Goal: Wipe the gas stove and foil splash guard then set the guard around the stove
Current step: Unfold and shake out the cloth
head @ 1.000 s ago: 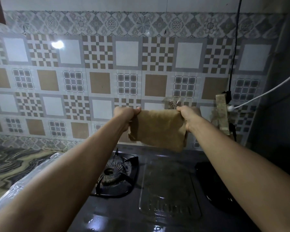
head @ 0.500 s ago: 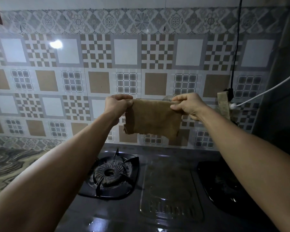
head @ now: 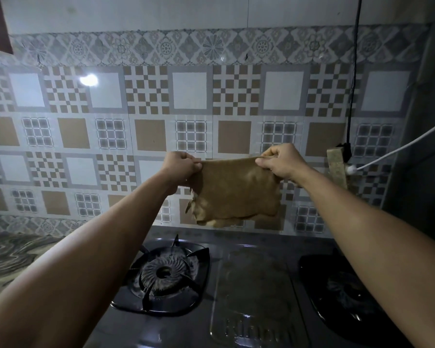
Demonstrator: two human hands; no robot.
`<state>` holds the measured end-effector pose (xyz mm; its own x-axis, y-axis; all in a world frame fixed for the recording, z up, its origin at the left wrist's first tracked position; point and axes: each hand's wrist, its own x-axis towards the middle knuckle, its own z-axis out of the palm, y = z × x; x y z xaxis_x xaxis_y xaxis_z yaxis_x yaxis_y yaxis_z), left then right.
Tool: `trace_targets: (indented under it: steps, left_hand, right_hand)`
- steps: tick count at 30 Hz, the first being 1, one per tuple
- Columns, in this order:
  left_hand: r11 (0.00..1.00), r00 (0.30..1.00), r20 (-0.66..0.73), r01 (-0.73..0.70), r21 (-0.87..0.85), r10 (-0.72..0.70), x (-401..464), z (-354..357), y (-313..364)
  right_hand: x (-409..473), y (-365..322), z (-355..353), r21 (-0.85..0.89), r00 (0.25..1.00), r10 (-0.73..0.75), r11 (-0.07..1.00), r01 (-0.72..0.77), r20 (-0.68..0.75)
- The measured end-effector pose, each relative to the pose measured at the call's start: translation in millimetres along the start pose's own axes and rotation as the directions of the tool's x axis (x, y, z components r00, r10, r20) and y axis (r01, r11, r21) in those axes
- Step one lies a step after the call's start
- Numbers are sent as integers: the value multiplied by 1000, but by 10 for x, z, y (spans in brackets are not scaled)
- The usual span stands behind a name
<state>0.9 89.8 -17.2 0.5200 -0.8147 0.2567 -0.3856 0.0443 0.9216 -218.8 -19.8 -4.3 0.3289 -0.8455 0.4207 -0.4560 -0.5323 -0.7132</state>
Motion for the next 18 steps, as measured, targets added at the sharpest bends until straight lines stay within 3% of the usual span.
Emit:
trace_targets:
  steps: [3,6,10,13,16,18]
  left_hand:
    - [987,988,36,152,-45,-151,-45,81,-34]
    - [961,965,91,256,-109,-247,-122,229,-46]
    - [898,919,248,365,-245,-306,-183,441,-35]
    - [903,924,271,340,-263,-269,-209,516,-33]
    - [920,928,308,295,-259,-211,-227,501,-84]
    - [944,952,232,252,-213,-202,-213,509,-137]
  right_hand:
    - [-34,51,99,3,991,132,991,-132,-36]
    - [-83,40,262,115,963,267,958,-261,-35]
    - [-211,-37,428,340,945,271,884,-320,185]
    - [-322,-78,429,468,891,216,788,-400,399]
    - [-306,-18,420,568,829,208,641,-516,519]
    - [-271,47,425,535,808,220,650,-539,547]
